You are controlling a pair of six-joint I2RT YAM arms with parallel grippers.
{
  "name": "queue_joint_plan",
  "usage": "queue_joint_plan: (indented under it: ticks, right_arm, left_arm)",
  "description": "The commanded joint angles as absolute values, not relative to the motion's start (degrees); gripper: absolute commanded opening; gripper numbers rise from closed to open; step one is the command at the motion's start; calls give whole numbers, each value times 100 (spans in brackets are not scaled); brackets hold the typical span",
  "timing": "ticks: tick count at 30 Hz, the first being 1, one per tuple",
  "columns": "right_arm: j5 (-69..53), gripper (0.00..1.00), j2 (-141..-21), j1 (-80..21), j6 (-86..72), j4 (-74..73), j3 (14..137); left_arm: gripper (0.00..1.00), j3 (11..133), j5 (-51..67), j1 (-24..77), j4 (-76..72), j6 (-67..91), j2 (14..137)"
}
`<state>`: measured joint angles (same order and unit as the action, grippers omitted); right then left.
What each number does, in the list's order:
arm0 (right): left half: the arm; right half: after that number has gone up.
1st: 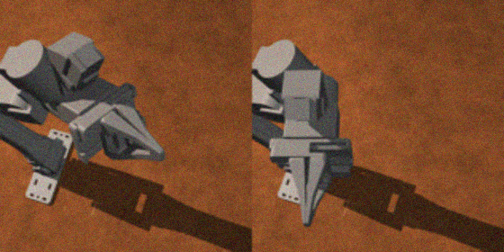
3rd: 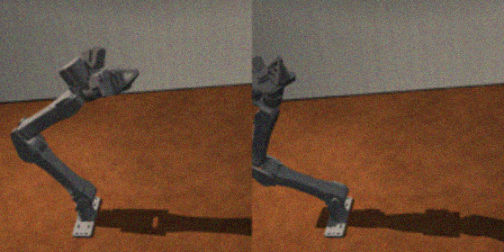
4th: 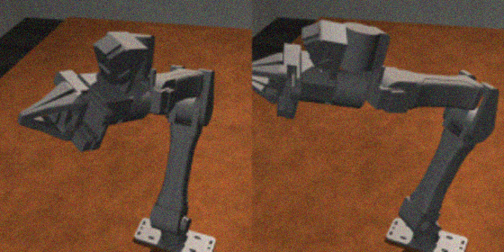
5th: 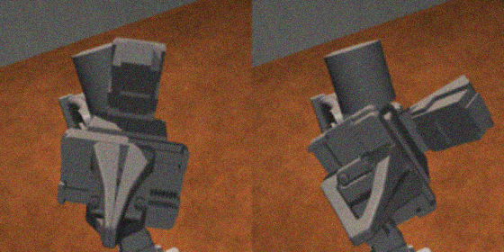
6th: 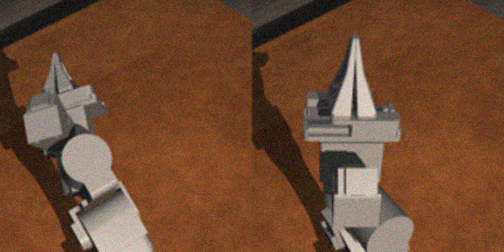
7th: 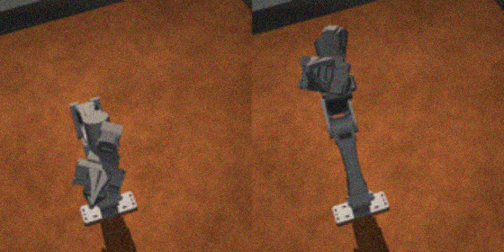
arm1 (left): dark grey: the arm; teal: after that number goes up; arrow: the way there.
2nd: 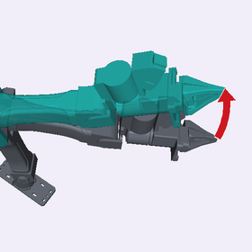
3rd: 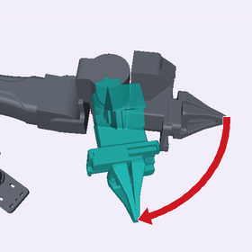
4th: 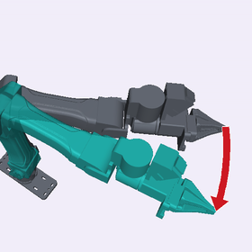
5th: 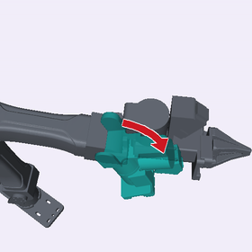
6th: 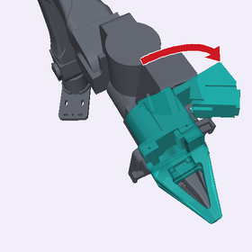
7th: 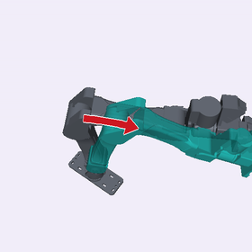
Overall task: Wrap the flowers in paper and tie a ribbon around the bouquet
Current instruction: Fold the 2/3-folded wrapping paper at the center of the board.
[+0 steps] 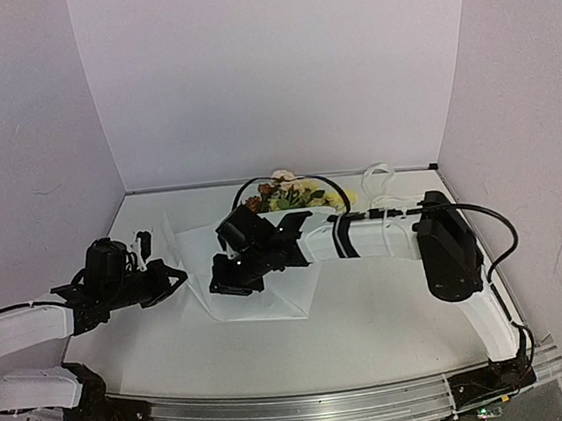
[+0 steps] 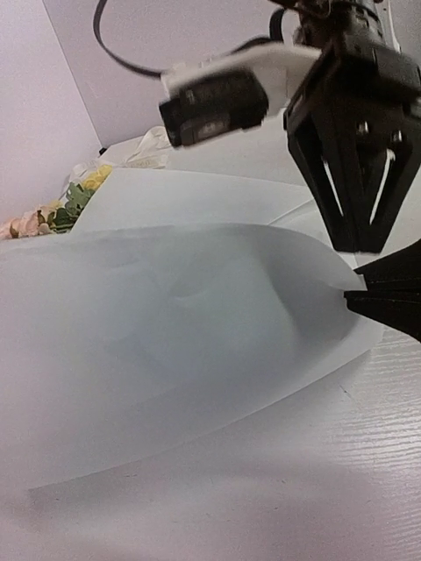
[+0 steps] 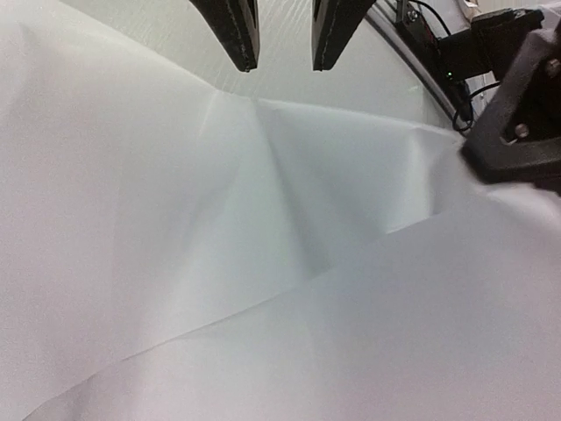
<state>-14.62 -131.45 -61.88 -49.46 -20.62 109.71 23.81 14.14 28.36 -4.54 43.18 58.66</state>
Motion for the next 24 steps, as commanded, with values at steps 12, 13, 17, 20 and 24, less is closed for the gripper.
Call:
queue_joint_plan:
  ticks: [12, 13, 17, 20, 24]
  right_arm:
    - [345, 26, -10353, -5440, -4841, -2082, 7016]
    - [360, 26, -10364, -5432, -4828, -2037, 6924]
    - [265, 25, -10649, -5430, -4779, -1882, 7001]
    - [187, 23, -10911, -5428, -4831, -1818, 7136]
    - [117, 21, -11123, -5427, -4896, -1763, 7202]
  left_arm:
    - [0, 3071, 2072, 3140, -1009, 3827, 6510]
    - [0, 3105, 2092, 3166, -1030, 3809, 6554]
    - [0, 3274, 2186, 3353, -1168, 3740, 6810]
    - [0, 3432, 2185, 3550, -1273, 3708, 7049]
    - [0, 3729, 2183, 3849, -1396, 3654, 7500]
